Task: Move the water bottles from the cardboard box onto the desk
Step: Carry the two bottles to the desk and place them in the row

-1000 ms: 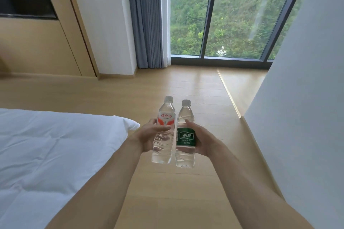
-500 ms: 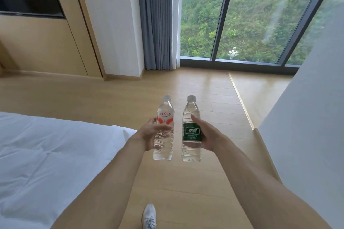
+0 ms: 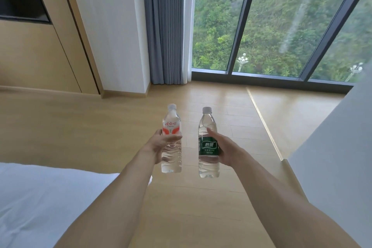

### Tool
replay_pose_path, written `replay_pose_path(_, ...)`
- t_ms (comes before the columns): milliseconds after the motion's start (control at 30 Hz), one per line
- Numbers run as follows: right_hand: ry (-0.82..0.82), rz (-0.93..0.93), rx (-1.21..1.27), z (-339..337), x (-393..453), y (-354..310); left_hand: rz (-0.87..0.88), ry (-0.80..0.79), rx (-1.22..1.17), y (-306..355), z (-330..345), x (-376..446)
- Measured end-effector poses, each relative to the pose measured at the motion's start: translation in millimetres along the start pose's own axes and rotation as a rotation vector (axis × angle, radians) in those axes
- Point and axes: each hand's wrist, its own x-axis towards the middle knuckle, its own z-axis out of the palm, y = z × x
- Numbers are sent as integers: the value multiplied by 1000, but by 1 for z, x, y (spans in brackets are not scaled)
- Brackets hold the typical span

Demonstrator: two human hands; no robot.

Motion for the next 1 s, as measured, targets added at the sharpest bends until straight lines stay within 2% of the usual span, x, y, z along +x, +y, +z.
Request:
replay_pose_path(367, -24, 19, -48, 24, 165, -83, 40, 90, -10, 70, -16, 142)
replay_pose_path(567, -159, 54, -71, 35, 271, -145, 46, 157, 12, 114, -21, 222)
replay_pose_path(733, -270, 114, -129, 46, 342, -201, 15, 303, -8, 158, -15, 284)
replay_pose_path(1000, -356, 212, -135, 69, 436, -257, 34, 375, -95, 195, -31, 353)
